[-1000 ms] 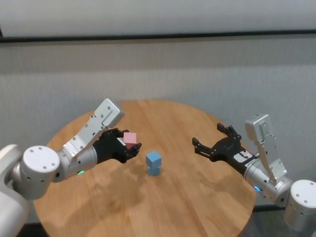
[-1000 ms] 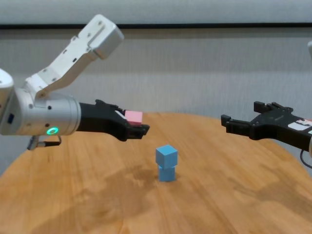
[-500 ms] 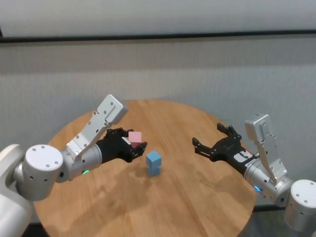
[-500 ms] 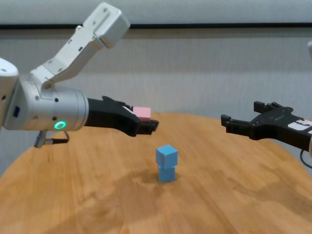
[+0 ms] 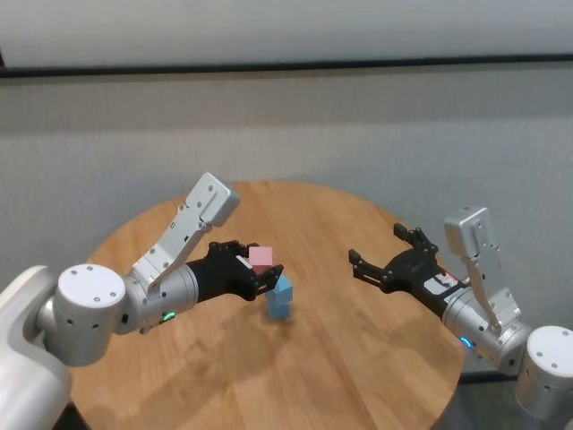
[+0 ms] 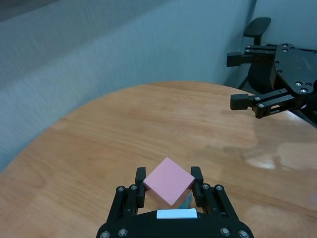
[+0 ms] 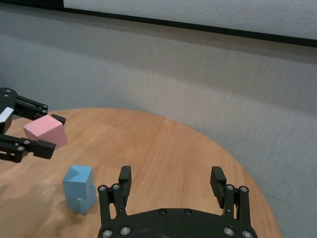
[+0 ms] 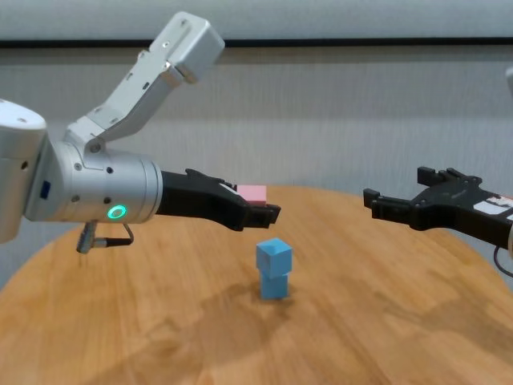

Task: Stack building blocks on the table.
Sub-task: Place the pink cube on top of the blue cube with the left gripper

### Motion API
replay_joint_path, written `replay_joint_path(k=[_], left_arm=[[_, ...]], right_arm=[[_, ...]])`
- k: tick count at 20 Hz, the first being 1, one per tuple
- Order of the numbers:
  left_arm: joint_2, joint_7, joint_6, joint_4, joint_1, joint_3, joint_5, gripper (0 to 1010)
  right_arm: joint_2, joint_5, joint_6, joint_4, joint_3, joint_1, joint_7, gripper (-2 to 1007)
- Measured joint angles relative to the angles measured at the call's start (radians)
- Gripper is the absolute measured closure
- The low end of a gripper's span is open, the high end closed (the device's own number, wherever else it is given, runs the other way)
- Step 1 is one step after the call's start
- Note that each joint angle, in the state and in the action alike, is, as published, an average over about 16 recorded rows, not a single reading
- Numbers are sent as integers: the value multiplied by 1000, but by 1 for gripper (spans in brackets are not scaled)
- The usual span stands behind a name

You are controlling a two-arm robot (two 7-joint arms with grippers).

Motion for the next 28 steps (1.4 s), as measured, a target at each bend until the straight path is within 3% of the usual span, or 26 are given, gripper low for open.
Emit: replay_joint_path(k=[12,28], left_arm=[[-33,-8,-7,68,-35,27,-27,442],[-75,-3,-47,179,-81,56,-13,442]], right_arm=[[0,0,0,0,0,0,0,1],[0,0,0,0,0,0,0,1]])
